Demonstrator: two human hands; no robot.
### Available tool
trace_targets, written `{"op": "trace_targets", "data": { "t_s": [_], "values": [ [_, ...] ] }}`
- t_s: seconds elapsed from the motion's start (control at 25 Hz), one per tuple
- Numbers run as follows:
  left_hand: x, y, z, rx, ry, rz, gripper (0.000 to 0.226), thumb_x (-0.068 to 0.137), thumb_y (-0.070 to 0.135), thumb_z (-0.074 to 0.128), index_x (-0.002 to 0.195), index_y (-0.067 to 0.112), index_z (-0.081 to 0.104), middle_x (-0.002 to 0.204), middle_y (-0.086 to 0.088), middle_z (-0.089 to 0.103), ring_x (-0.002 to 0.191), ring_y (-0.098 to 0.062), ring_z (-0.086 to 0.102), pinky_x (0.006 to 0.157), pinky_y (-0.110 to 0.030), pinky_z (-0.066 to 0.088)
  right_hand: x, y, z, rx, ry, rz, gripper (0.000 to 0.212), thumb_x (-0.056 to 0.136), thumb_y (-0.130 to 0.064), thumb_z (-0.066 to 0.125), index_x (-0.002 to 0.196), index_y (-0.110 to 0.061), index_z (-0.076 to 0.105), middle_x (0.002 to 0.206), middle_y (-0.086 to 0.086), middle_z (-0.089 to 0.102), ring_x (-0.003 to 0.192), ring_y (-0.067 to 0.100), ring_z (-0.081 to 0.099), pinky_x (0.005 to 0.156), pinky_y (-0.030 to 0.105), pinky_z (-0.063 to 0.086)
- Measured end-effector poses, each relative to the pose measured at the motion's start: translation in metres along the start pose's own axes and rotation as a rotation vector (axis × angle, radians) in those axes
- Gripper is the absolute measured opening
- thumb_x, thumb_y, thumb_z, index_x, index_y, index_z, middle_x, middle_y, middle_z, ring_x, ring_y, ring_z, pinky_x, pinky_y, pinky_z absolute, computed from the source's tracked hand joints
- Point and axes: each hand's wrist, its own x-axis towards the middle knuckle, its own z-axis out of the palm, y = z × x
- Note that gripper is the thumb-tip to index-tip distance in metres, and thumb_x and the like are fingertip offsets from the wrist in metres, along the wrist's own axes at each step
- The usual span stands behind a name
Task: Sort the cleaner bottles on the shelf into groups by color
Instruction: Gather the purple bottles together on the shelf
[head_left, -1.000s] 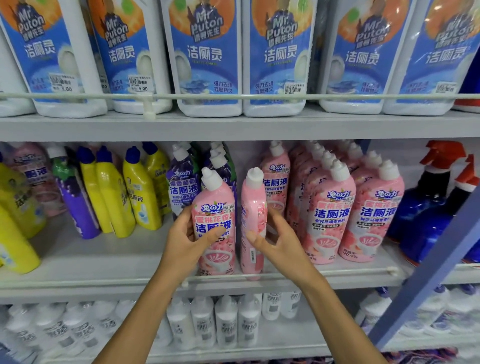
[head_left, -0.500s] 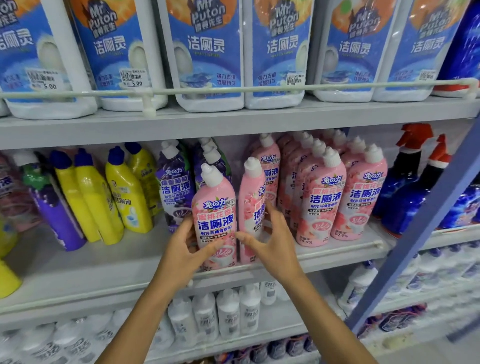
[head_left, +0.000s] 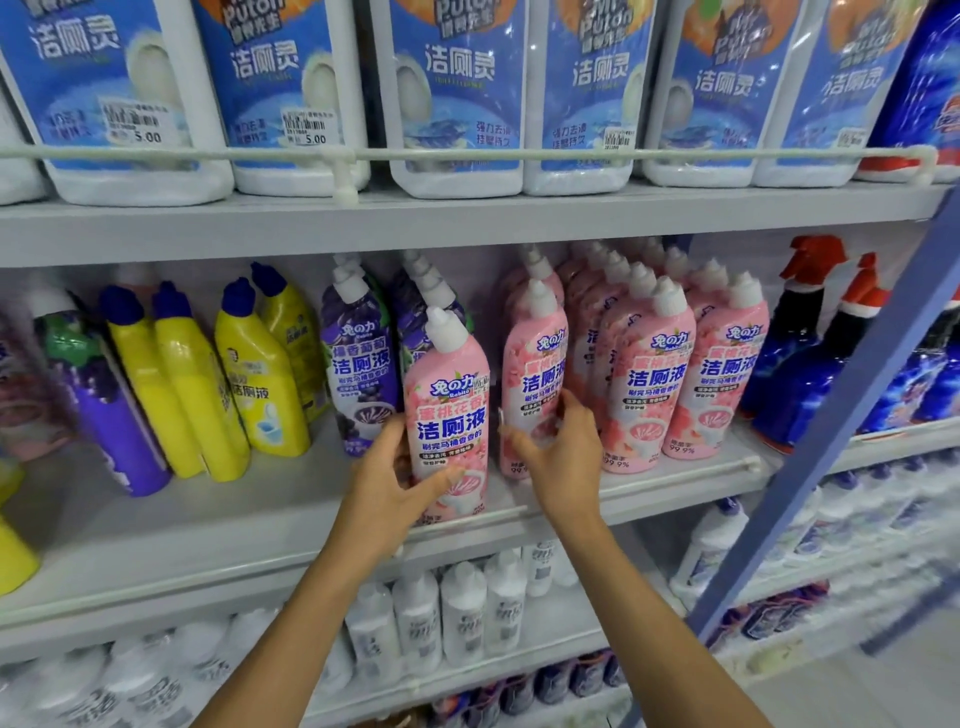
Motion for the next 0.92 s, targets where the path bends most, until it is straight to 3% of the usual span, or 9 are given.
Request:
{"op": "trace_targets", "data": {
  "t_s": [0.12, 0.32, 0.6, 0.92],
  "values": [
    [-0.001, -0.002, 0.001, -0.025, 0.015, -0.015, 0.055, 0.082, 0.003, 0.081, 0.126, 0.023, 0.057, 0.109, 0.009, 0.076, 0.098, -0.011, 0.074, 0.067, -0.02, 0.059, 0.015, -0.005, 0.01, -0.014, 0.058, 0.051, 0.08, 0.071, -0.041, 0.089, 0.135, -0.01, 0.053, 0.122, 0.01, 0.059, 0.112, 0.026, 0.058, 0.092, 0.031, 0.044],
    [0.0, 0.0, 0.001, 0.007, 0.003, -0.02, 0.051, 0.082, 0.009, 0.083, 0.124, 0.025, 0.059, 0.111, 0.009, 0.075, 0.101, -0.009, 0.073, 0.071, -0.022, 0.06, 0.041, 0.008, 0.024, -0.027, 0.15, 0.07, 0.075, 0.073, -0.038, 0.088, 0.13, -0.005, 0.052, 0.121, 0.017, 0.06, 0.109, 0.038, 0.06, 0.09, 0.045, 0.051],
    [0.002, -0.003, -0.004, 0.075, 0.002, -0.023, 0.052, 0.081, 0.02, 0.084, 0.125, 0.025, 0.057, 0.117, 0.01, 0.073, 0.107, -0.006, 0.07, 0.088, -0.033, 0.061, 0.052, 0.018, 0.036, -0.104, 0.17, 0.05, 0.071, 0.076, -0.042, 0.086, 0.119, 0.003, 0.051, 0.112, 0.024, 0.059, 0.1, 0.045, 0.062, 0.08, 0.049, 0.05],
    [0.0, -0.006, -0.005, 0.077, 0.016, -0.019, 0.054, 0.081, 0.022, 0.085, 0.128, 0.025, 0.058, 0.118, 0.01, 0.073, 0.107, -0.006, 0.07, 0.089, -0.037, 0.061, 0.049, 0.012, 0.035, -0.137, 0.169, 0.048, 0.071, 0.077, -0.042, 0.085, 0.117, 0.006, 0.051, 0.11, 0.027, 0.058, 0.099, 0.047, 0.061, 0.079, 0.05, 0.049]
  ]
}}
